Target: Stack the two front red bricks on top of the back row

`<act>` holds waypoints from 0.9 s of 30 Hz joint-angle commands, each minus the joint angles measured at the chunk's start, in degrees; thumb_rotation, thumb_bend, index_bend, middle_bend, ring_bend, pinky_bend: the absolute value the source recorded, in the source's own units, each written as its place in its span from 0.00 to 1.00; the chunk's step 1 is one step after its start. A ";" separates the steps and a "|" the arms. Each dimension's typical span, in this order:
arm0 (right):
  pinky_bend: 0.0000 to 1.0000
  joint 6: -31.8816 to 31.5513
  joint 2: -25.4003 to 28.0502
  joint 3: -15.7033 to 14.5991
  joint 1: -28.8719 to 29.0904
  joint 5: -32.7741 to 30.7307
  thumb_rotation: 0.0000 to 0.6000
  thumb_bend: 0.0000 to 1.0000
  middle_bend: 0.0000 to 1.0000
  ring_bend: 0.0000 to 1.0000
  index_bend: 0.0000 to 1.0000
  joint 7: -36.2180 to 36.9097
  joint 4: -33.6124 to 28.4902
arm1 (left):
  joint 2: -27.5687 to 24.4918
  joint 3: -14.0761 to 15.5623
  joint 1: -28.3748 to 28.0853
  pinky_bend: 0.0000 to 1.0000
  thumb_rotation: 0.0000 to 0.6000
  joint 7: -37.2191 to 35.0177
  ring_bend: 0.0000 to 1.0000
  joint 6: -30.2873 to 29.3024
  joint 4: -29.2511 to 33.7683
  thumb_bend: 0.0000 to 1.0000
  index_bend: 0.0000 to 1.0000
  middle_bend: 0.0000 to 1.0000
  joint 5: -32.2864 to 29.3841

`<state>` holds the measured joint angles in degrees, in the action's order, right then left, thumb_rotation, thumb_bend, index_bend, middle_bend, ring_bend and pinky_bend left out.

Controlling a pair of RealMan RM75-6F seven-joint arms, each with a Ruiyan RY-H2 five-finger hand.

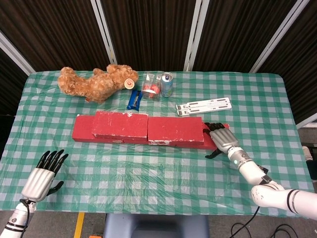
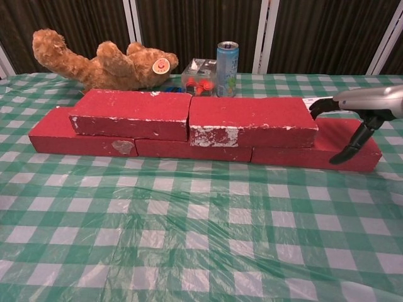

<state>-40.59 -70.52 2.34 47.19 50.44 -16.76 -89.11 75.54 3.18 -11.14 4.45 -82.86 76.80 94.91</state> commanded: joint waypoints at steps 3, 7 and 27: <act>0.10 -1.05 0.67 -0.19 -0.28 -0.55 0.84 0.09 0.02 0.00 0.28 -0.40 -0.86 | -0.09 0.03 0.10 0.01 1.00 -0.02 0.00 -0.16 0.04 0.27 0.00 0.00 0.08; 0.10 -3.17 2.89 -0.25 -1.87 0.87 0.84 0.09 0.02 0.00 0.26 0.66 -2.55 | -0.21 -0.05 0.27 0.01 1.00 -0.01 0.00 -0.49 0.15 0.27 0.00 0.00 0.06; 0.00 -18.76 8.54 -4.89 -12.47 36.81 0.79 0.09 0.00 0.00 0.28 1.94 -17.25 | -0.05 0.17 0.36 0.01 1.00 0.53 0.00 -0.99 0.68 0.27 0.00 0.00 1.08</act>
<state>-58.80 -60.74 -2.14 35.18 86.38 -12.15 -104.85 75.49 3.34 -10.79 4.97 -83.86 77.48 95.99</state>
